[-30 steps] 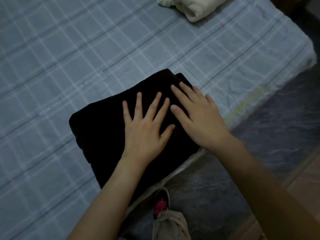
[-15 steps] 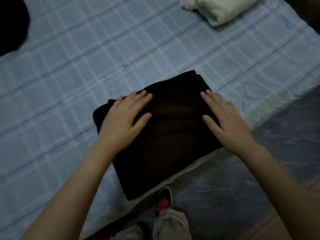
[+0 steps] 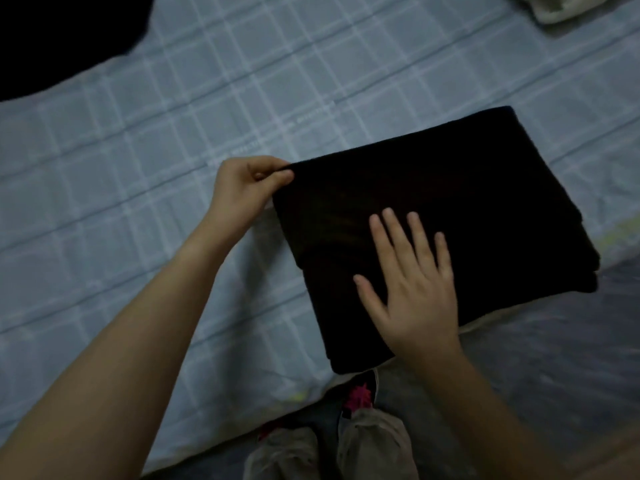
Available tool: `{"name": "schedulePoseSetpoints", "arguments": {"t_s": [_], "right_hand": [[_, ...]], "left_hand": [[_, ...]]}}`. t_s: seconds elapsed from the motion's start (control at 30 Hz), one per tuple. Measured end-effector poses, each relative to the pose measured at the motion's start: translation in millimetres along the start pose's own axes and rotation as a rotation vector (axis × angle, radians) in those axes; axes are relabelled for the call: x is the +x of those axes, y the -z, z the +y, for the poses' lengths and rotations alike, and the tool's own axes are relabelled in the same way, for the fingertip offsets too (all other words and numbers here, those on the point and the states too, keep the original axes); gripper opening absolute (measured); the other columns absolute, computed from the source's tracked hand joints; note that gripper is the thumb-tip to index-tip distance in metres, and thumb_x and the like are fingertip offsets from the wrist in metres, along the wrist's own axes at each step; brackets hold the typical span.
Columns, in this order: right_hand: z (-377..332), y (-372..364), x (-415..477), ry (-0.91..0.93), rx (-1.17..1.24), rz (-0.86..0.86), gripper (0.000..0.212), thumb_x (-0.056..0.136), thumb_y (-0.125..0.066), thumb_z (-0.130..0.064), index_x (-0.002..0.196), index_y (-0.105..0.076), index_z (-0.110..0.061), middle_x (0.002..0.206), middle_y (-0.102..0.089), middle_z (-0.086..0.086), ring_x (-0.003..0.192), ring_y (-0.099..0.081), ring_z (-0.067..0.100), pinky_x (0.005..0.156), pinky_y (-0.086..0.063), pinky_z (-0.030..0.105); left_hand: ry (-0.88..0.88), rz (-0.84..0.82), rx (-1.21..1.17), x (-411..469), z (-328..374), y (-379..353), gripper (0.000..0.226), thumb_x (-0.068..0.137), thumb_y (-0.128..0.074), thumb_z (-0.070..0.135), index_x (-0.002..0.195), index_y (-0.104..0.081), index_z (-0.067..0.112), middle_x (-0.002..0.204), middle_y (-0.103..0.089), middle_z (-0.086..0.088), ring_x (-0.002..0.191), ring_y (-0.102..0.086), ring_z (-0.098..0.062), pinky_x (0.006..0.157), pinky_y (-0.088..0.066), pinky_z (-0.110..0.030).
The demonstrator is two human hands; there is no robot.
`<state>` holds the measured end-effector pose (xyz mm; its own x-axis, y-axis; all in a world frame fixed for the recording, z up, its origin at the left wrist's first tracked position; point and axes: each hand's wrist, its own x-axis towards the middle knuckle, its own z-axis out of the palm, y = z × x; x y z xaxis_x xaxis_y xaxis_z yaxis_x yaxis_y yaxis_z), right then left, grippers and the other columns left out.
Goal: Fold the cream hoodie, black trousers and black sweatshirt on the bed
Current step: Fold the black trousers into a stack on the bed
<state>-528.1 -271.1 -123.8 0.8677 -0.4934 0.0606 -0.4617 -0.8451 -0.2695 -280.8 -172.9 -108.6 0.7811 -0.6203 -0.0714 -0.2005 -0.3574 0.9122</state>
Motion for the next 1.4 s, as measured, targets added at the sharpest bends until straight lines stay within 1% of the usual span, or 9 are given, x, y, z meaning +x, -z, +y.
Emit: {"name": "schedulePoseSetpoints", "arguments": {"t_s": [0.1, 0.27, 0.4, 0.53, 0.73, 0.97, 1.1, 1.27, 1.4], "right_hand": [[-2.1, -5.1, 0.1, 0.007, -0.029, 0.018, 0.067, 0.098, -0.040, -0.050, 0.157, -0.023, -0.021, 0.164, -0.021, -0.002, 0.152, -0.013, 0.021, 0.123, -0.008, 0.045], [-28.0, 7.3, -12.5, -0.124, -0.019, 0.086, 0.069, 0.096, -0.041, -0.051, 0.156, -0.025, -0.020, 0.163, -0.022, 0.004, 0.152, -0.014, 0.025, 0.122, -0.011, 0.051], [-80.8, -9.9, -34.6, -0.210, -0.050, 0.058, 0.093, 0.087, -0.047, -0.068, 0.158, -0.017, -0.015, 0.164, -0.015, 0.015, 0.152, -0.008, 0.035, 0.121, -0.006, 0.055], [-68.6, -31.6, -47.2, -0.202, -0.211, -0.009, 0.102, 0.080, -0.064, -0.058, 0.156, -0.018, -0.008, 0.163, -0.016, 0.016, 0.151, -0.013, 0.037, 0.120, -0.013, 0.058], [-65.6, -40.0, -53.1, -0.228, -0.208, 0.029, 0.099, 0.081, -0.054, -0.058, 0.157, -0.016, -0.006, 0.164, -0.017, 0.015, 0.152, -0.011, 0.033, 0.121, -0.012, 0.055], [-76.4, -34.1, -50.6, -0.257, -0.218, 0.033, 0.102, 0.076, -0.060, -0.056, 0.156, -0.020, -0.006, 0.163, -0.019, 0.014, 0.151, -0.014, 0.032, 0.120, -0.015, 0.055], [-70.4, -41.6, -51.5, -0.257, -0.180, 0.050, 0.103, 0.074, -0.057, -0.056, 0.157, -0.016, -0.012, 0.164, -0.017, 0.010, 0.152, -0.011, 0.028, 0.122, -0.012, 0.051], [-70.4, -37.2, -49.3, -0.244, -0.071, 0.048, 0.100, 0.075, -0.063, -0.051, 0.156, -0.021, -0.010, 0.163, -0.021, 0.010, 0.152, -0.012, 0.026, 0.123, -0.012, 0.048], [-72.9, -12.0, -49.8, -0.209, 0.115, 0.009, 0.092, 0.078, -0.065, -0.048, 0.155, -0.028, -0.012, 0.163, -0.023, 0.007, 0.152, -0.012, 0.024, 0.122, -0.014, 0.048]], "left_hand": [[0.048, 0.038, -0.058, 4.5, -5.4, -3.2, 0.021, 0.086, -0.069, 0.004, 0.083, -0.072, 0.024, 0.067, -0.069, 0.024, 0.070, -0.064, 0.009, 0.073, -0.048, -0.010], [0.109, -0.239, -0.078, -6.2, -24.6, 22.6, 0.013, 0.093, -0.063, 0.009, 0.104, -0.070, 0.013, 0.092, -0.071, 0.003, 0.084, -0.065, 0.000, 0.081, -0.050, -0.014], [0.109, -0.251, 0.022, -6.4, -34.3, 33.9, 0.018, 0.092, -0.065, 0.008, 0.082, -0.066, 0.022, 0.075, -0.064, 0.007, 0.068, -0.057, 0.001, 0.069, -0.044, -0.013], [0.102, -0.279, 0.040, 20.9, -34.6, 39.4, 0.022, 0.089, -0.068, 0.006, 0.076, -0.062, 0.023, 0.079, -0.063, -0.005, 0.073, -0.055, -0.011, 0.074, -0.043, -0.023], [0.114, -0.215, 0.015, 12.4, -37.5, 31.1, 0.002, 0.089, -0.067, 0.004, 0.090, -0.068, 0.004, 0.073, -0.064, 0.001, 0.059, -0.057, 0.007, 0.068, -0.044, -0.009], [0.094, -0.067, 0.026, -31.2, -16.5, 21.5, 0.040, 0.091, -0.067, 0.034, 0.129, -0.057, 0.027, 0.125, -0.056, 0.001, 0.108, -0.056, -0.008, 0.093, -0.046, -0.022], [0.083, -0.057, -0.022, -17.0, -11.8, -1.9, 0.006, 0.091, -0.067, 0.025, 0.094, -0.068, 0.020, 0.091, -0.068, 0.003, 0.085, -0.063, -0.008, 0.080, -0.050, -0.028], [0.186, 0.121, -0.021, 1.0, -11.6, -22.3, 0.015, 0.089, -0.069, 0.019, 0.076, -0.063, 0.013, 0.069, -0.060, 0.003, 0.065, -0.053, -0.006, 0.068, -0.044, -0.026], [0.158, 0.194, 0.184, -24.8, 6.6, -26.5, 0.024, 0.093, -0.063, 0.025, 0.115, -0.065, 0.014, 0.119, -0.060, -0.005, 0.112, -0.055, -0.015, 0.099, -0.042, -0.028]]}}
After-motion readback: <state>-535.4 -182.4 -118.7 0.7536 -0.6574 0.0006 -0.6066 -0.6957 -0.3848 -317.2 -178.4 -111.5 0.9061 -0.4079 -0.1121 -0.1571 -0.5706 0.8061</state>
